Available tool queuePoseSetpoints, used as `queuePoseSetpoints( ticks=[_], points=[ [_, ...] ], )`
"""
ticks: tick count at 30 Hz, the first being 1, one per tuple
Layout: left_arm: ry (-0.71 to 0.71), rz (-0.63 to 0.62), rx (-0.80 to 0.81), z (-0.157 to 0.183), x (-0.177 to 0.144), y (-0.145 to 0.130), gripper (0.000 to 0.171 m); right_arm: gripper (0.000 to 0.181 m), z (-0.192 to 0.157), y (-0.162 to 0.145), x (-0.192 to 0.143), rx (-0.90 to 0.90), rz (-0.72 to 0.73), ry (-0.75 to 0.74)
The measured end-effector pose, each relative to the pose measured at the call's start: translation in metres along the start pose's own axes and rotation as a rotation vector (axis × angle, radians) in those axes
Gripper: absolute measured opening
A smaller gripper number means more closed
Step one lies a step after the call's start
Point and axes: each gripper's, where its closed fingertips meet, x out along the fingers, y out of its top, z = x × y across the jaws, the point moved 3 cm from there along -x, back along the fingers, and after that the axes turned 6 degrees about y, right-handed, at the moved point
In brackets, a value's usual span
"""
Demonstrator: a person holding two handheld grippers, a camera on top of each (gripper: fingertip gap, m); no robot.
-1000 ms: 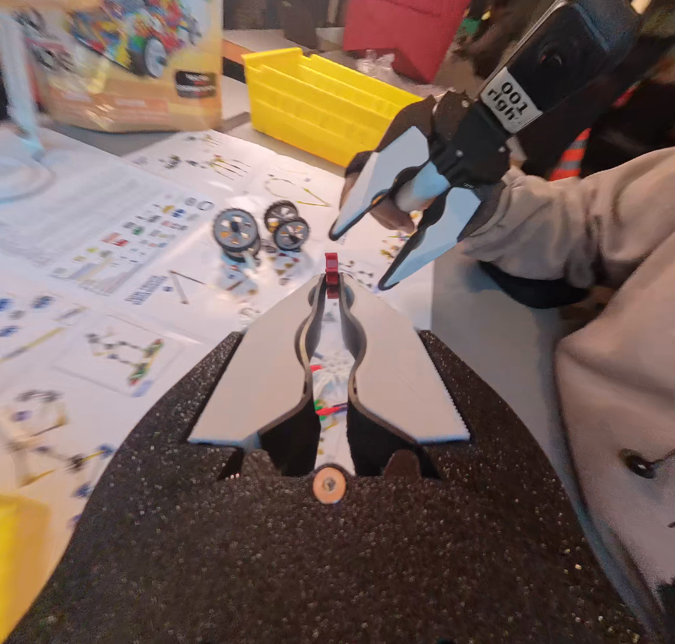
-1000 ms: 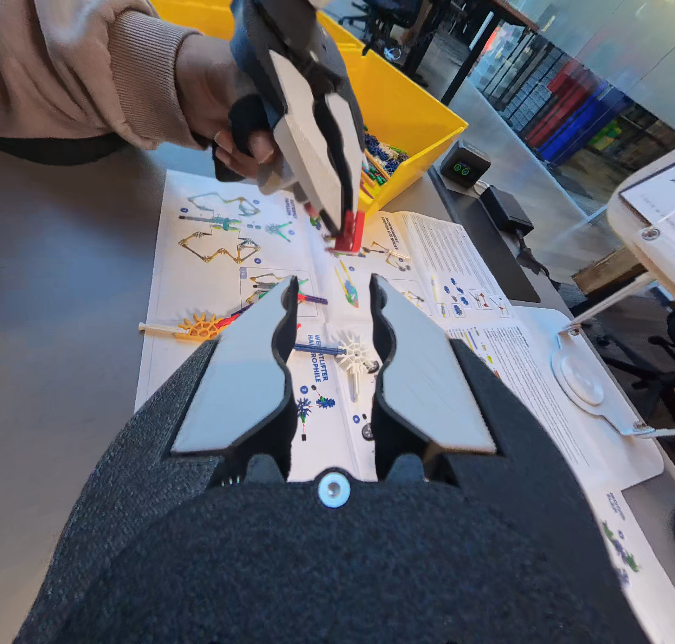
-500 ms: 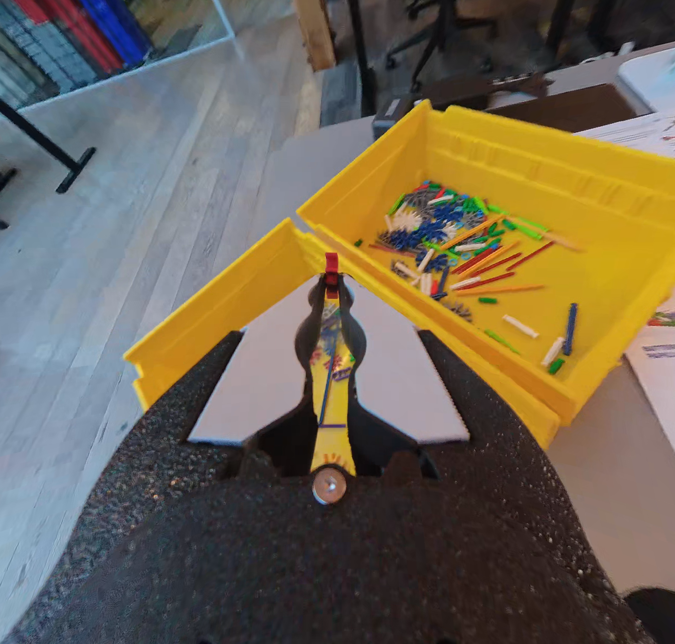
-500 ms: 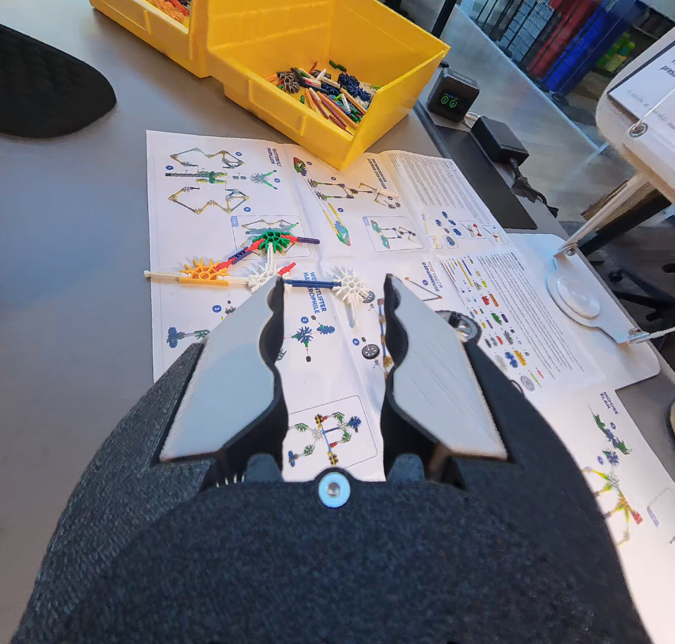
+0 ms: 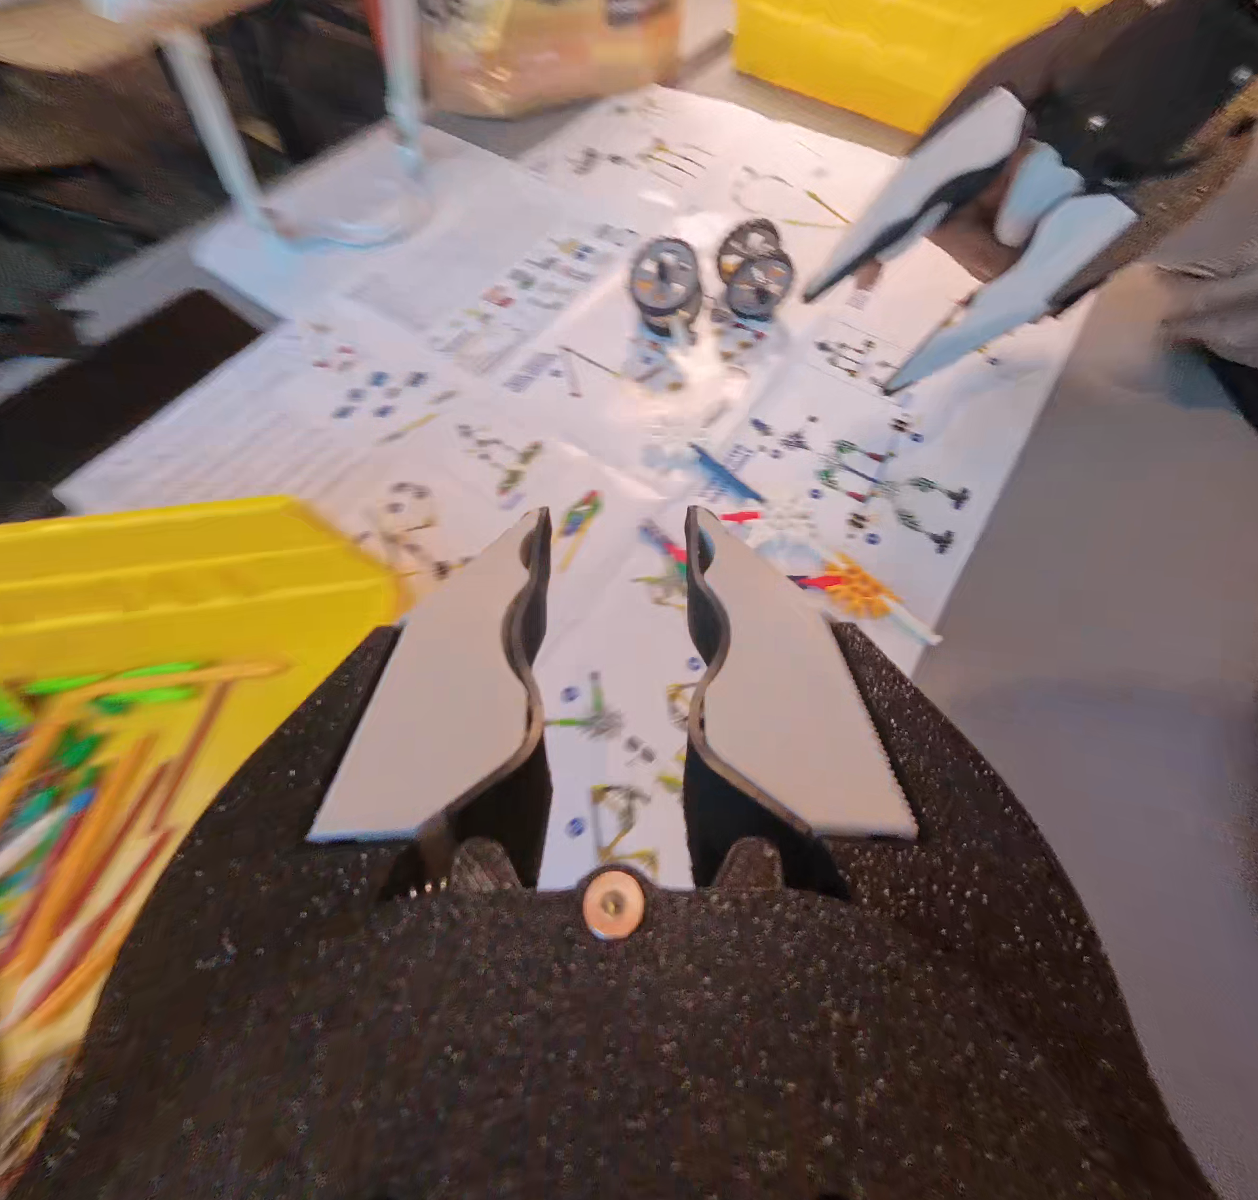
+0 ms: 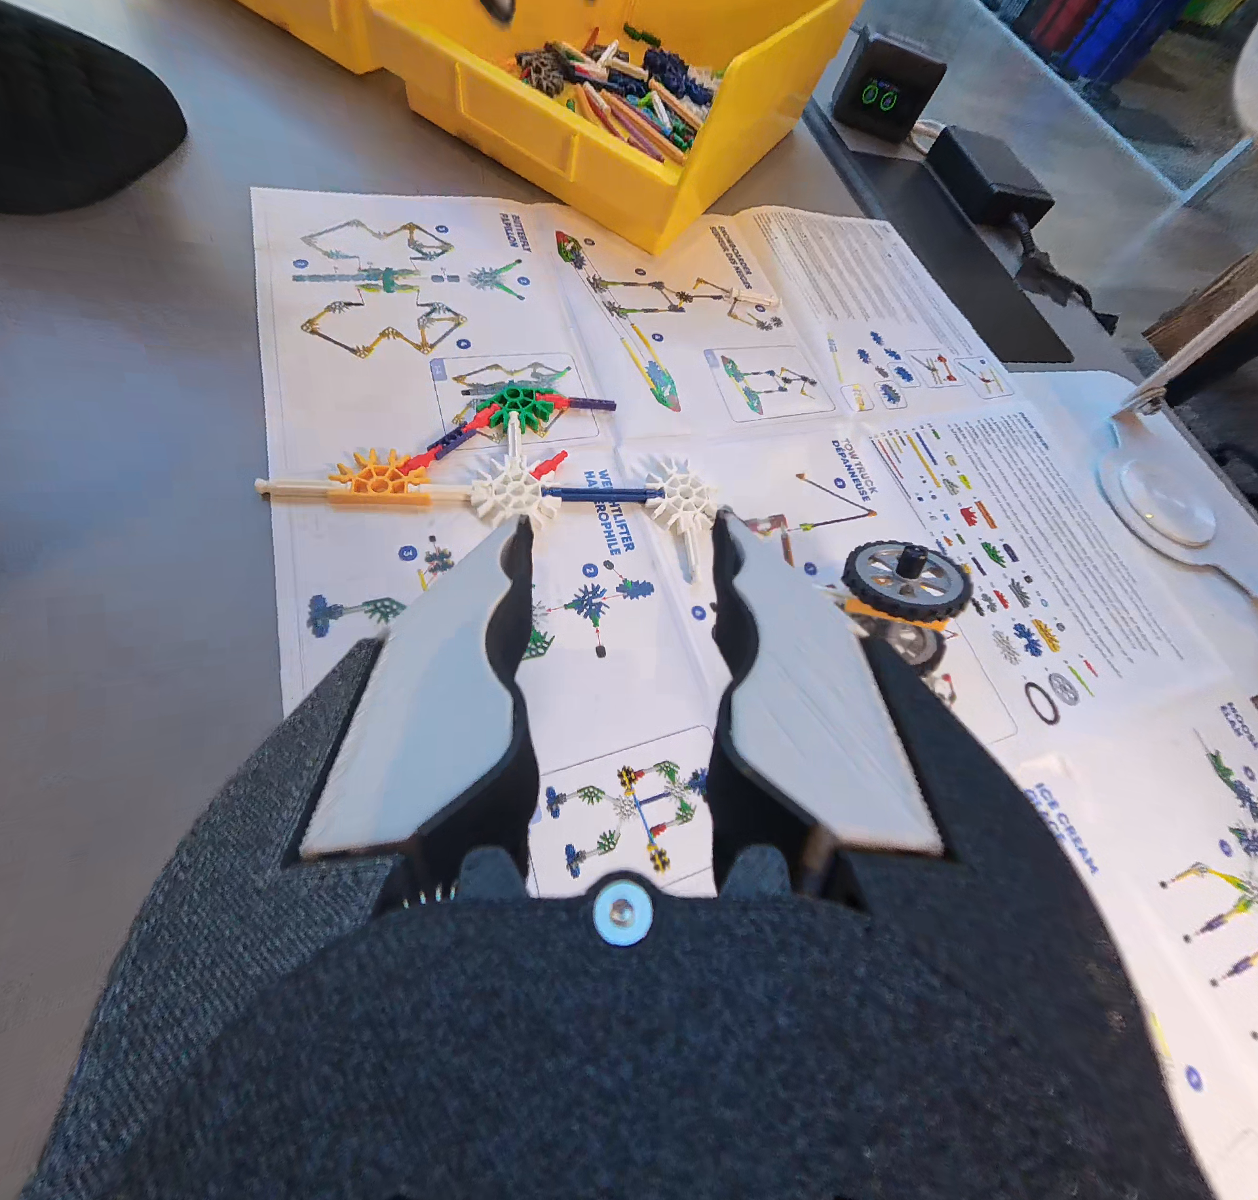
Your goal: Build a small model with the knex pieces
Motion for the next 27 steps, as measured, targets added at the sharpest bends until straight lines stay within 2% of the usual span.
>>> queuePoseSetpoints(
  ticks=[2,3,7,11,15,16,19,21,24,27],
  points=[
    [-0.172,-0.088,-0.010,0.041,0.045,-0.014,0.037,0.051,0.000,-0.008,0.003,0.000,-0.031,0.003],
    [-0.212,-0.136,-0.010,0.052,0.063,-0.022,0.036,0.049,0.000,-0.011,0.004,0.000,-0.045,0.002],
    [-0.218,-0.263,0.066,0.061,0.110,-0.039,0.037,0.043,0.009,-0.024,0.002,0.019,-0.095,-0.030],
    [-0.266,-0.318,0.008,0.070,0.136,-0.039,0.035,0.040,0.016,-0.033,0.004,0.099,-0.094,-0.028],
    [-0.187,-0.313,0.049,0.067,0.144,-0.038,0.014,0.039,0.020,-0.042,0.009,0.132,-0.116,-0.036],
    [-0.181,-0.305,0.050,0.067,0.144,-0.038,0.013,0.038,0.020,-0.043,0.010,0.140,-0.119,-0.037],
    [-0.195,-0.265,0.072,0.069,0.142,-0.038,0.009,0.037,0.022,-0.046,0.014,0.147,-0.128,-0.051],
    [-0.243,-0.198,0.082,0.078,0.135,-0.030,0.000,0.037,0.023,-0.045,0.016,0.152,-0.121,-0.062],
    [-0.245,-0.122,0.133,0.088,0.124,-0.020,0.000,0.035,0.019,-0.040,0.017,0.201,-0.075,-0.024],
    [-0.247,-0.075,0.132,0.094,0.116,-0.013,0.000,0.022,0.012,-0.041,0.019,0.251,-0.079,0.037]
  ],
)
